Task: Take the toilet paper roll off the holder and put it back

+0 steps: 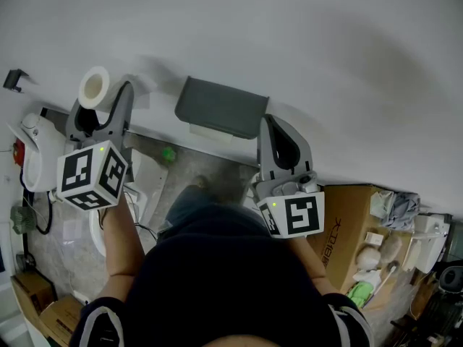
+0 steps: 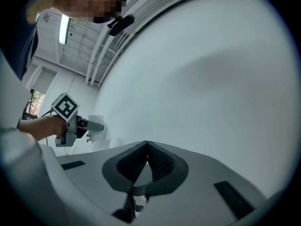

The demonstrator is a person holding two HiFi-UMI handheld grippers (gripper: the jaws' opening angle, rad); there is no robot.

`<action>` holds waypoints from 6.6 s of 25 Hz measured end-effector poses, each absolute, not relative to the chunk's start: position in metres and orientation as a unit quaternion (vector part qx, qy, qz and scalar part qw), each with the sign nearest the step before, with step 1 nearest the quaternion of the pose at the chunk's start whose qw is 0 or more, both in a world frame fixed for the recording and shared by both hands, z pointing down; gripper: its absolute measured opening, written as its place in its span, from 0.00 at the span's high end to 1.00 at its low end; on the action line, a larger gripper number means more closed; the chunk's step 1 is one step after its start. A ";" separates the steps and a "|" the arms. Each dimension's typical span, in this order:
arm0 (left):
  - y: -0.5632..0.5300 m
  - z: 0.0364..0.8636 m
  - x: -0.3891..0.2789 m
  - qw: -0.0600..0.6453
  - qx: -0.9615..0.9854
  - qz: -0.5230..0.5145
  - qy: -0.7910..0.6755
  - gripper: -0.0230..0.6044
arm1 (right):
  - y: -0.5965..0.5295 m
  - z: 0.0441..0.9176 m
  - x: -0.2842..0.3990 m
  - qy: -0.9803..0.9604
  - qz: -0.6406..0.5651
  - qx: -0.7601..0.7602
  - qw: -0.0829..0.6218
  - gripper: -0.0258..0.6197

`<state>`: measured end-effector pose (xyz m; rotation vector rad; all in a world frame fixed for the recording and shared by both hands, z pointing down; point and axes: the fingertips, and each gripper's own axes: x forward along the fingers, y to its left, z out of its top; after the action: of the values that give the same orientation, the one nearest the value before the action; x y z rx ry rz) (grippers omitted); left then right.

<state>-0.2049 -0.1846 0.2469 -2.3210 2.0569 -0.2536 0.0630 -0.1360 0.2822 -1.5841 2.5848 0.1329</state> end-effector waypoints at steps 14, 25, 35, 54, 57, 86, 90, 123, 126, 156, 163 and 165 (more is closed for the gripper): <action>-0.174 0.257 -0.222 0.013 -0.733 -0.082 0.675 0.48 | -0.133 0.281 0.060 0.851 0.046 -0.519 0.062 0.94; -0.171 0.258 -0.224 0.014 -0.732 -0.083 0.676 0.48 | -0.131 0.283 0.060 0.851 0.044 -0.520 0.063 0.94; -0.171 0.256 -0.222 0.020 -0.733 -0.079 0.675 0.48 | -0.131 0.283 0.063 0.851 0.045 -0.520 0.062 0.94; -0.172 0.247 -0.214 0.027 -0.738 -0.077 0.670 0.48 | -0.136 0.286 0.065 0.853 0.040 -0.517 0.058 0.94; -0.171 0.242 -0.212 0.032 -0.740 -0.074 0.668 0.48 | -0.138 0.287 0.063 0.854 0.039 -0.516 0.057 0.94; -0.175 0.209 -0.163 0.065 -0.780 -0.055 0.620 0.48 | -0.138 0.287 0.065 0.851 0.036 -0.521 0.059 0.94; -0.178 0.208 -0.153 0.064 -0.786 -0.054 0.612 0.48 | -0.139 0.287 0.065 0.850 0.036 -0.523 0.059 0.94; -0.190 0.218 -0.089 0.078 -0.824 -0.069 0.558 0.48 | -0.143 0.290 0.080 0.843 0.033 -0.533 0.063 0.94; -0.190 0.220 -0.081 0.078 -0.828 -0.071 0.551 0.48 | -0.142 0.287 0.081 0.843 0.034 -0.533 0.064 0.94; -0.189 0.258 -0.020 0.072 -0.859 -0.096 0.497 0.48 | -0.131 0.287 0.088 0.838 0.035 -0.539 0.068 0.94; -0.192 0.269 -0.016 0.061 -0.863 -0.106 0.490 0.48 | -0.131 0.287 0.087 0.838 0.035 -0.541 0.068 0.93; -0.193 0.273 -0.013 0.058 -0.864 -0.110 0.488 0.48 | -0.132 0.287 0.088 0.838 0.034 -0.540 0.068 0.94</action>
<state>-0.0132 -0.1934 0.2726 -2.6188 1.4779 -0.3324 0.0876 -0.1317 0.2874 -1.6278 2.5236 0.1034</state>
